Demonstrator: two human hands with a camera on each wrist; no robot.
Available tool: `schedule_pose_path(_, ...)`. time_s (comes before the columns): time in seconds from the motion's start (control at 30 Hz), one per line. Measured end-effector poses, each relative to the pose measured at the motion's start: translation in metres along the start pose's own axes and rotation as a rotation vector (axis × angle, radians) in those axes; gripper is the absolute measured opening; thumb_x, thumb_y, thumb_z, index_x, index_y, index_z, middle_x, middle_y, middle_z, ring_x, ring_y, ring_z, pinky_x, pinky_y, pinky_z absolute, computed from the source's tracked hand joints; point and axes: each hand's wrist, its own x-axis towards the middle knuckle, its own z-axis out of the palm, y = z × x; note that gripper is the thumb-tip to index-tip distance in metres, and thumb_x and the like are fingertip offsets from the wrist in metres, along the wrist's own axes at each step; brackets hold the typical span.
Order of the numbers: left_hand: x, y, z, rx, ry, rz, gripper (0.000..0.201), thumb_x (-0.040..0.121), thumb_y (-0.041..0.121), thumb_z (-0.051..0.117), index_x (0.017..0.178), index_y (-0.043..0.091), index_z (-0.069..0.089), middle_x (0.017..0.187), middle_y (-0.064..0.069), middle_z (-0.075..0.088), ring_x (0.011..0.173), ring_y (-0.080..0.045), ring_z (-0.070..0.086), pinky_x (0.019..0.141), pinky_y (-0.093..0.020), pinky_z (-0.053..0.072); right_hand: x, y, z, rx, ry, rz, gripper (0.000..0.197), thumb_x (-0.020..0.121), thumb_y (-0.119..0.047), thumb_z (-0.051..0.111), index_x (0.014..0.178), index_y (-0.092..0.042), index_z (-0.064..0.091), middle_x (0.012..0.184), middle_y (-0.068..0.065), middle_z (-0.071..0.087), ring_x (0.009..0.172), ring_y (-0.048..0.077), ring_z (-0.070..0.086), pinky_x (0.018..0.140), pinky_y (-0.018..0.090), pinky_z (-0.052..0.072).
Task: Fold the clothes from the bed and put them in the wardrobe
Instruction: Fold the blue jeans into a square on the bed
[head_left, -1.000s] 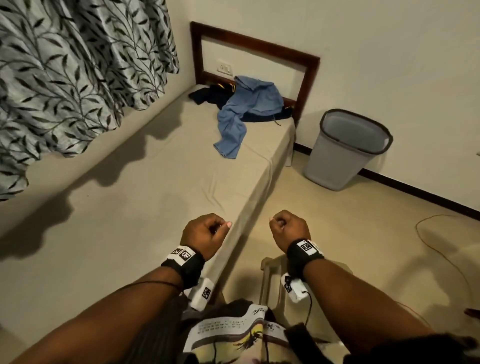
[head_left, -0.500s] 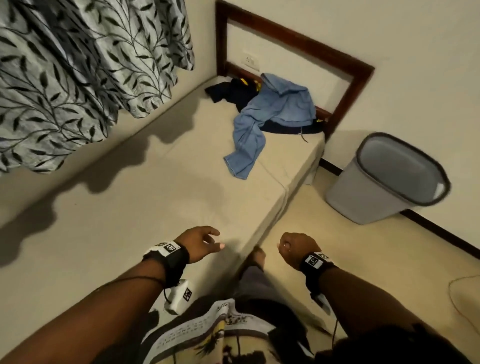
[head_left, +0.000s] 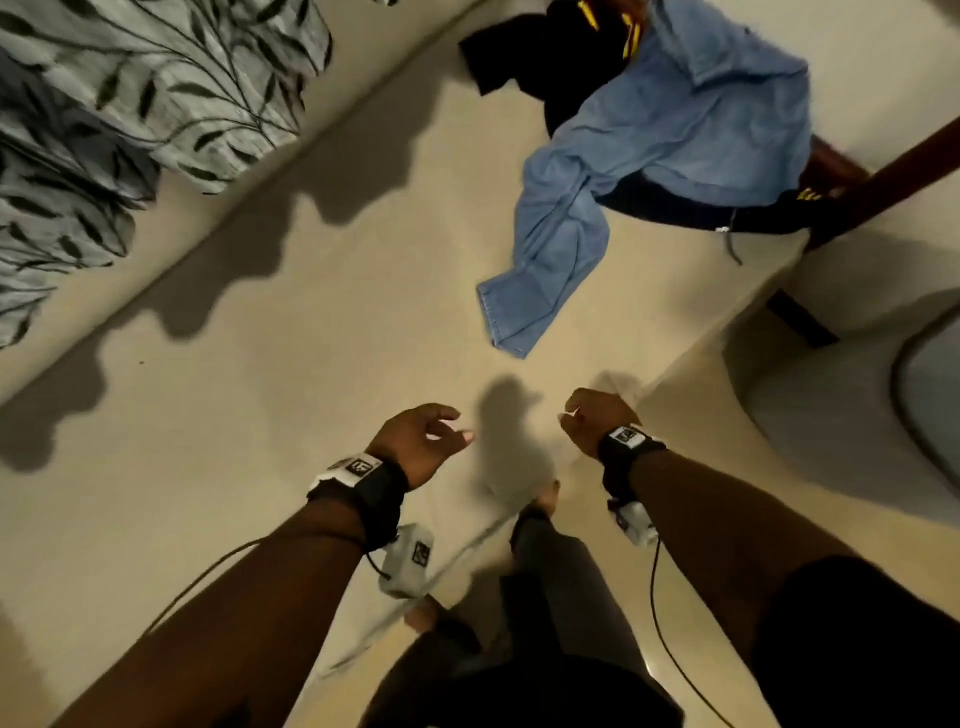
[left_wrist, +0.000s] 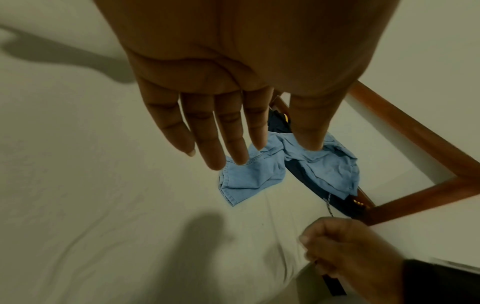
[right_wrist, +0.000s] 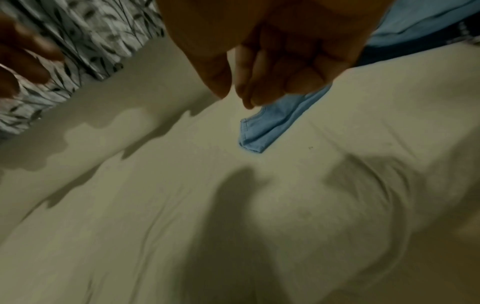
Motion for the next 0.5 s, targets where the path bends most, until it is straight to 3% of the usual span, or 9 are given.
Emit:
schedule_pose_path(0.1,0.03,0.002,0.011,-0.055,-0.008,-0.038,0.033,0.086,0.049,0.076,0.114,0.034,0.067,0.096,0.011,0.073,0.098,-0.006,0.065,0.085,-0.02,0.043,0.061,0.003,-0.002,-0.01,-0.241,0.07,0.052,0.091,-0.047,0.07,0.133,-0.019,0.059,0.145,0.007,0.055,0.132,0.028,0.051,0.109,0.034,0.041)
schedule_pose_path(0.17,0.045,-0.004,0.019,-0.122,-0.025,-0.068,0.034,0.082,0.051,0.079,0.111,0.036,0.068,0.094,0.01,0.073,0.097,-0.005,0.066,0.086,-0.022,0.043,0.102,-0.004,-0.01,-0.05,-0.309,0.085,0.068,0.091,-0.049,0.07,0.146,-0.017,0.049,0.157,0.007,0.041,0.142,0.029,0.041,0.116,0.037,0.034)
schedule_pose_path(0.23,0.052,-0.017,0.025,-0.219,0.016,-0.114,0.045,0.07,0.064,0.082,0.106,0.039,0.07,0.092,0.009,0.073,0.094,-0.007,0.067,0.087,-0.026,0.046,0.141,-0.02,-0.022,-0.023,-0.263,0.055,0.075,0.089,-0.048,0.072,0.151,-0.016,0.044,0.161,0.007,0.035,0.144,0.029,0.039,0.117,0.035,0.033)
schedule_pose_path(0.3,0.061,-0.04,0.03,-0.319,0.117,-0.19,0.07,0.047,0.086,0.077,0.099,0.041,0.072,0.087,0.008,0.075,0.088,-0.014,0.069,0.087,-0.033,0.052,0.183,-0.042,-0.035,0.03,-0.171,0.008,0.085,0.083,-0.048,0.079,0.153,-0.018,0.04,0.164,0.008,0.024,0.147,0.031,0.032,0.119,0.035,0.03)
schedule_pose_path(0.4,0.062,-0.082,0.035,-0.299,0.131,-0.284,0.087,0.035,0.099,0.065,0.099,0.042,0.072,0.087,0.01,0.076,0.084,-0.016,0.069,0.085,-0.035,0.054,0.226,-0.07,-0.058,-0.122,-0.144,-0.042,0.101,0.068,-0.074,0.076,0.153,-0.037,0.038,0.169,0.005,-0.003,0.155,0.034,-0.002,0.126,0.043,0.01)
schedule_pose_path(0.43,0.059,-0.093,0.036,-0.275,0.122,-0.305,0.084,0.038,0.097,0.066,0.1,0.041,0.072,0.087,0.012,0.076,0.084,-0.014,0.07,0.085,-0.033,0.054,0.236,-0.077,-0.063,-0.166,-0.167,-0.04,0.106,0.067,-0.078,0.074,0.155,-0.036,0.034,0.169,0.007,-0.005,0.155,0.034,-0.003,0.126,0.044,0.009)
schedule_pose_path(0.5,0.049,-0.101,0.033,-0.256,0.124,-0.337,0.055,0.056,0.075,0.08,0.099,0.041,0.072,0.087,0.014,0.076,0.089,-0.012,0.072,0.089,-0.032,0.054,0.245,-0.088,-0.07,-0.048,-0.231,-0.011,0.107,0.069,-0.071,0.078,0.155,-0.025,0.034,0.164,0.01,0.024,0.149,0.031,0.027,0.118,0.038,0.03)
